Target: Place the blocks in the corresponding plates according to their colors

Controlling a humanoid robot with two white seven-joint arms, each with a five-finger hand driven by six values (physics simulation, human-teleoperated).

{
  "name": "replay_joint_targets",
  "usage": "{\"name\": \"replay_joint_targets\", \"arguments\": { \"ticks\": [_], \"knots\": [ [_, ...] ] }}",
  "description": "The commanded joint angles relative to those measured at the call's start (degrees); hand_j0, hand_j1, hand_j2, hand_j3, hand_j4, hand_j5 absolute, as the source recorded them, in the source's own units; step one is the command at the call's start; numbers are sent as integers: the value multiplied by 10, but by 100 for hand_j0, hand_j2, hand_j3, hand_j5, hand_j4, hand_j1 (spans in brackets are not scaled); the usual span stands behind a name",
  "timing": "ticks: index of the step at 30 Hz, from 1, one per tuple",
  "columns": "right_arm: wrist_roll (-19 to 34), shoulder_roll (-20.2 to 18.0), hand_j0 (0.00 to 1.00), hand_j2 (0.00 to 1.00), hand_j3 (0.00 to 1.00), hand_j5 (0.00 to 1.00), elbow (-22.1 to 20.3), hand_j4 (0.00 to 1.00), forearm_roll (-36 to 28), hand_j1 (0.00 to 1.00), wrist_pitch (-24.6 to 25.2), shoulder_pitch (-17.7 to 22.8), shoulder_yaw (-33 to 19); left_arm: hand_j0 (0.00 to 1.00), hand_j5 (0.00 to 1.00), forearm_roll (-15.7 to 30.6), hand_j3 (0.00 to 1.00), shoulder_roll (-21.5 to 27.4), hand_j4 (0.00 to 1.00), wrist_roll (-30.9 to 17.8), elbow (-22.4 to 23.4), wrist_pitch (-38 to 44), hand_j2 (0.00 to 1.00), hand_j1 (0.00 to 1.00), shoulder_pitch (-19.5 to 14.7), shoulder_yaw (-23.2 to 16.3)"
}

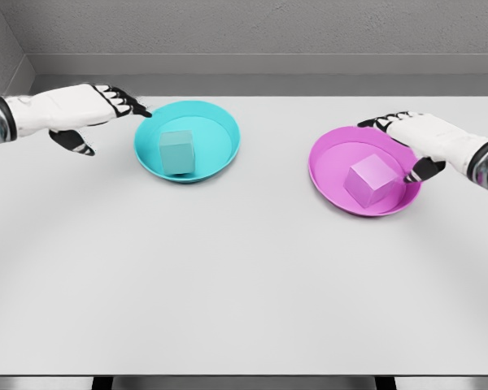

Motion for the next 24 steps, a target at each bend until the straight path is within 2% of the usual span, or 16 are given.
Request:
{"name": "replay_joint_targets", "arguments": {
  "ticks": [1,3,7,12,13,16,24],
  "knots": [
    [-2,-25,100,100,100,100,-3,100,-6,100,-59,0,-21,100,100,13,100,34,100,0,-19,1,100,100,4,24],
    [-2,-28,100,100,100,100,-3,100,-13,100,-114,12,-34,100,100,17,100,60,100,0,-34,1,100,100,35,39],
    [-2,-44,100,100,100,100,-3,100,-28,100,-218,58,-73,100,100,17,100,74,100,0,-46,1,100,100,49,40],
    [-3,-55,100,100,100,100,-3,100,-30,100,-278,86,-86,100,100,17,100,79,100,-1,-49,1,100,100,57,45],
    [-3,-56,100,100,100,100,-3,100,-30,100,-291,105,-98,100,100,17,100,80,100,-1,-49,1,100,100,57,46],
    [-3,-63,100,100,100,100,-3,100,-30,100,-316,130,-116,100,100,16,100,80,100,-3,-49,1,100,100,57,46],
    [-3,-64,100,100,100,100,-3,100,-30,100,-315,130,-116,100,100,16,100,80,100,-3,-49,1,100,100,57,47]
  ]
}}
